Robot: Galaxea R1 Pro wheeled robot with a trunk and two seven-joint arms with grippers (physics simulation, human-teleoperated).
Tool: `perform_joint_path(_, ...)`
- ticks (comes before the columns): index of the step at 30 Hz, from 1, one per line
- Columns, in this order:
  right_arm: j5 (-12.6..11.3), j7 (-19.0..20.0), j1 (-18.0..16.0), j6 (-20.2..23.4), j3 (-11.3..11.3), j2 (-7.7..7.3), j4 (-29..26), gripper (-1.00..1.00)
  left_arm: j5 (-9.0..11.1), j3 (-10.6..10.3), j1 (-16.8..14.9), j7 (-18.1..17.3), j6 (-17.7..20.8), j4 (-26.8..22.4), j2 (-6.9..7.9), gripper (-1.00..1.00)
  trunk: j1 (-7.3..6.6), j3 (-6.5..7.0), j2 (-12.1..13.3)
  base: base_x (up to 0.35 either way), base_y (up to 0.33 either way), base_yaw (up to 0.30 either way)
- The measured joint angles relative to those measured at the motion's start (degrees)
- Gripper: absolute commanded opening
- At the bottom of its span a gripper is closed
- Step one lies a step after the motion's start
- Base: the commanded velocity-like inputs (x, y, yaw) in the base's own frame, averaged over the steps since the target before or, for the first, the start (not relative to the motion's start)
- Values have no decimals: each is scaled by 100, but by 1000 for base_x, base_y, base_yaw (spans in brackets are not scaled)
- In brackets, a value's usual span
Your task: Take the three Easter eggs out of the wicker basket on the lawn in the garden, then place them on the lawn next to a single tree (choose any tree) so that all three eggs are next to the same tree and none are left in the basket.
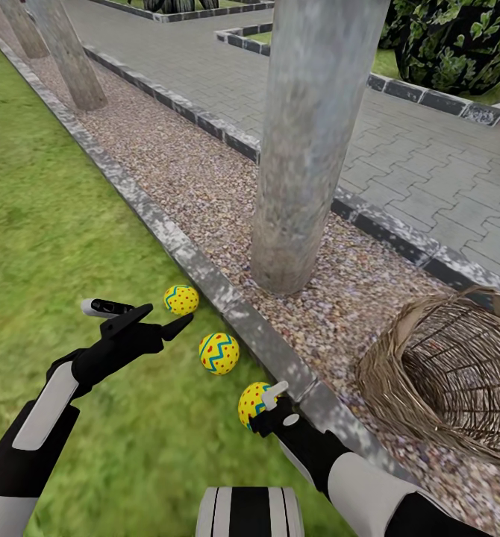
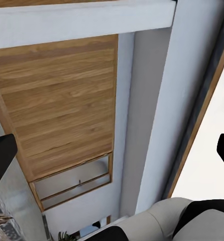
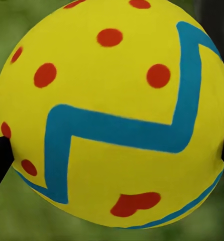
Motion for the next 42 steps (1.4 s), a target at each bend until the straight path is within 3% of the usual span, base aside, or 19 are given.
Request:
perform_joint_path(3, -6, -4, -1, 7, 3, 0, -3, -100, 0, 0, 0, 0, 5, 0, 0, 100, 0, 0, 0, 0, 0, 0)
perform_joint_path(4, -6, -4, -1, 8, 3, 0, -3, 100, 0, 0, 0, 0, 6, 0, 0, 100, 0, 0, 0, 0, 0, 0)
perform_joint_path(14, 7, 6, 1, 17, 6, 0, 154, 100, 0, -4, 0, 0, 9, 0, -1, 100, 0, 0, 0, 0, 0, 0)
perform_joint_path(38, -41, 13, 3, 81, -25, 0, -65, 100, 2, 7, 0, 8, 27, 5, 46, 100, -60, 531, 33, 0, 0, 0)
perform_joint_path(42, -46, 21, 2, 287, -35, 0, -78, 100, 8, 40, 0, 10, 64, 26, 67, 100, -70, 620, 38, 0, 0, 0)
